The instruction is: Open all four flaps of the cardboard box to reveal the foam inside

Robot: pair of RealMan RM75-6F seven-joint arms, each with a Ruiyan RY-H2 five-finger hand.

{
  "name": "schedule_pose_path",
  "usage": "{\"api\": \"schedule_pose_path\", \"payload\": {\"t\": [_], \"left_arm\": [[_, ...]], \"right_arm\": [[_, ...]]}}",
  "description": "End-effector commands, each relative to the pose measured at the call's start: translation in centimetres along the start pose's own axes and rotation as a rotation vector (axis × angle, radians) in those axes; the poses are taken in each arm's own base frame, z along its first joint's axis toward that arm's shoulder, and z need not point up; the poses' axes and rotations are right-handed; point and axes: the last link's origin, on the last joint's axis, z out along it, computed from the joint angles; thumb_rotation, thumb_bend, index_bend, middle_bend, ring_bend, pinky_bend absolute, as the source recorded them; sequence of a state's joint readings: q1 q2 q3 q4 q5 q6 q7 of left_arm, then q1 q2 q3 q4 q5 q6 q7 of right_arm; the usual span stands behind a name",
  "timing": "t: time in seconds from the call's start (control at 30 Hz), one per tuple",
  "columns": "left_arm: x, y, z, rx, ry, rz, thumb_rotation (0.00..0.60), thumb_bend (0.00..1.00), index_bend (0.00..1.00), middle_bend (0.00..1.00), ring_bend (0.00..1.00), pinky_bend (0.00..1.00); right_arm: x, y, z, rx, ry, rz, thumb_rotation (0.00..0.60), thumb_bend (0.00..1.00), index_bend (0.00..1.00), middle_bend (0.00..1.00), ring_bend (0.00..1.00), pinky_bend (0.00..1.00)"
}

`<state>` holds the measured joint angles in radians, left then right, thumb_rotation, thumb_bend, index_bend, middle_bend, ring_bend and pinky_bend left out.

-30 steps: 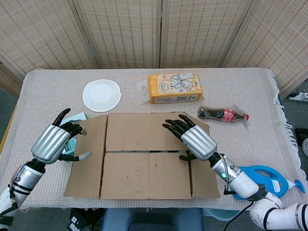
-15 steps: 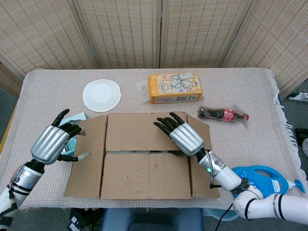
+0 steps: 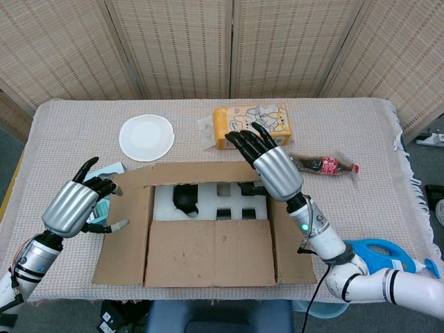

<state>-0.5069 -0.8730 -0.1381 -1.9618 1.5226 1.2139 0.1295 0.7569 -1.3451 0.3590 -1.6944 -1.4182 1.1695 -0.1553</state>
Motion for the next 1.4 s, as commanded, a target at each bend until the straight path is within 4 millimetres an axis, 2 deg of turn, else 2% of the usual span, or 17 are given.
{"api": "schedule_pose_path", "payload": {"t": [0.03,0.2,0.43,0.53,0.73,0.9,1.0,1.13,1.27,1.4], "left_arm": [[0.1,0.1,-0.1,-0.002,0.004,-0.001,0.206,0.22,0.43,0.47,0.44,0.0],[0.1,0.1,-0.4,-0.005,0.002,0.004,0.202,0.22,0.43,0.47,0.44,0.0],[0.1,-0.3,-0.9,0.012,-0.005,0.005,0.204,0.22,0.43,0.47,0.44,0.0],[0.1,-0.4,-0.9,0.014,-0.005,0.005,0.204,0.22,0.43,0.47,0.44,0.0],[-0.1,-0.5,-0.8,0.019,-0.008,0.006,0.203,0.22,0.43,0.47,0.44,0.0],[-0.3,-0.6,-0.5,0.024,-0.003,-0.003,0.205,0.22,0.43,0.47,0.44,0.0],[-0.6,-0.6,-0.4,0.028,-0.011,-0.003,0.204,0.22,0.43,0.47,0.44,0.0],[-0.6,-0.8,-0.5,0.043,-0.002,-0.003,0.204,0.22,0.43,0.47,0.44,0.0],[-0.8,-1.0,-0.7,0.059,-0.004,-0.005,0.207,0.22,0.43,0.47,0.44,0.0],[-0.8,-1.1,-0.8,0.069,-0.002,-0.009,0.207,0.22,0.43,0.47,0.44,0.0]], "right_arm": [[1.3,0.7,1.8,-0.035,0.032,-0.023,0.6,0.23,0.04,0.16,0.13,0.0],[2.3,1.9,4.0,-0.108,0.059,-0.061,0.6,0.23,0.04,0.16,0.13,0.0],[3.0,5.1,6.6,-0.256,0.066,-0.132,0.6,0.23,0.04,0.16,0.13,0.0],[3.2,6.5,7.0,-0.33,0.062,-0.18,0.6,0.23,0.04,0.16,0.13,0.0],[4.4,7.4,6.2,-0.379,0.07,-0.19,0.6,0.23,0.04,0.15,0.13,0.0],[6.1,6.9,3.7,-0.365,0.032,-0.18,0.6,0.23,0.04,0.11,0.11,0.0],[6.6,5.8,1.3,-0.332,-0.012,-0.128,0.6,0.23,0.07,0.11,0.11,0.0],[6.5,4.1,-3.1,-0.288,-0.128,-0.041,0.6,0.23,0.12,0.12,0.12,0.0],[6.5,2.8,-6.7,-0.254,-0.237,0.059,0.6,0.23,0.12,0.13,0.12,0.0],[6.7,2.0,-9.3,-0.232,-0.338,0.131,0.6,0.19,0.15,0.14,0.13,0.0]]}}
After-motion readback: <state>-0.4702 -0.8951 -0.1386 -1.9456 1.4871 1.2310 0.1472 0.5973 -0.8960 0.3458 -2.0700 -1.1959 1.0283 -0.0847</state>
